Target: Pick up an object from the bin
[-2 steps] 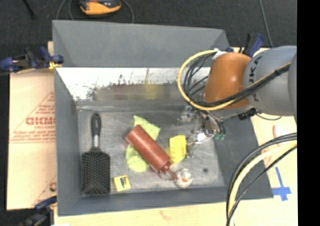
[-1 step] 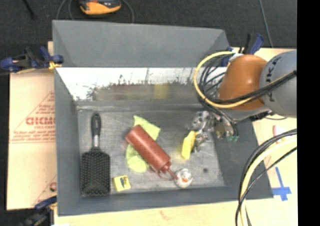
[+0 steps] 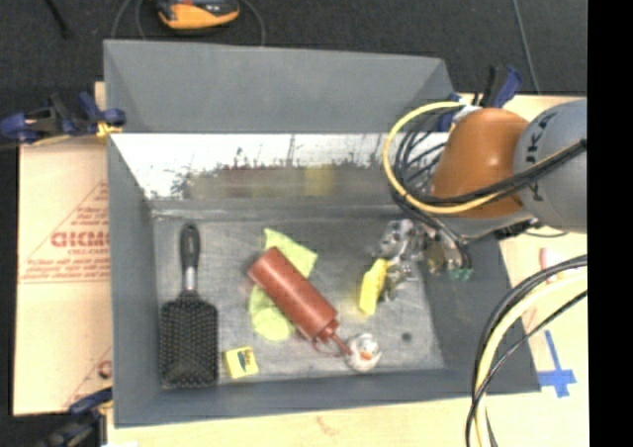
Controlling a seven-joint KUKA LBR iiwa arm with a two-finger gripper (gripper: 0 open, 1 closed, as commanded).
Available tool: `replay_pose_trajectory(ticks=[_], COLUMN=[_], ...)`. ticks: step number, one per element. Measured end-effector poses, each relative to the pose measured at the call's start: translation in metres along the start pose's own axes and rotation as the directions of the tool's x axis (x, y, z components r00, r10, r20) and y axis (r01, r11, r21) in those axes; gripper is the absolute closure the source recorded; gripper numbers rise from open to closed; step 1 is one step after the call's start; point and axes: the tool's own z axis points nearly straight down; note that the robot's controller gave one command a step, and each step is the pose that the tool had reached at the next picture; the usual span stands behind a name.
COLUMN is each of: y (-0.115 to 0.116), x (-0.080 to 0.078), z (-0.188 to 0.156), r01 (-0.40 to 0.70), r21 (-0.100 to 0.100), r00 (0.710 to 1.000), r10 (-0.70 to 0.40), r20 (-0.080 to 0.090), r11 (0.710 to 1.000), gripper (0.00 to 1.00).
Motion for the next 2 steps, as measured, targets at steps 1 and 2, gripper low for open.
replay_pose_trajectory(ticks=[1, 2], y=[0.000, -0.001], x=[0.002, 0.004], z=[-0.005, -0.025], r01=[0.000, 0.000], r21=[0.002, 0.007], r00=[1.000, 1.000], r10=[0.000, 0.000], r20=[-0.003, -0.012], r11=[1.000, 1.000], gripper=[1.00, 1.00])
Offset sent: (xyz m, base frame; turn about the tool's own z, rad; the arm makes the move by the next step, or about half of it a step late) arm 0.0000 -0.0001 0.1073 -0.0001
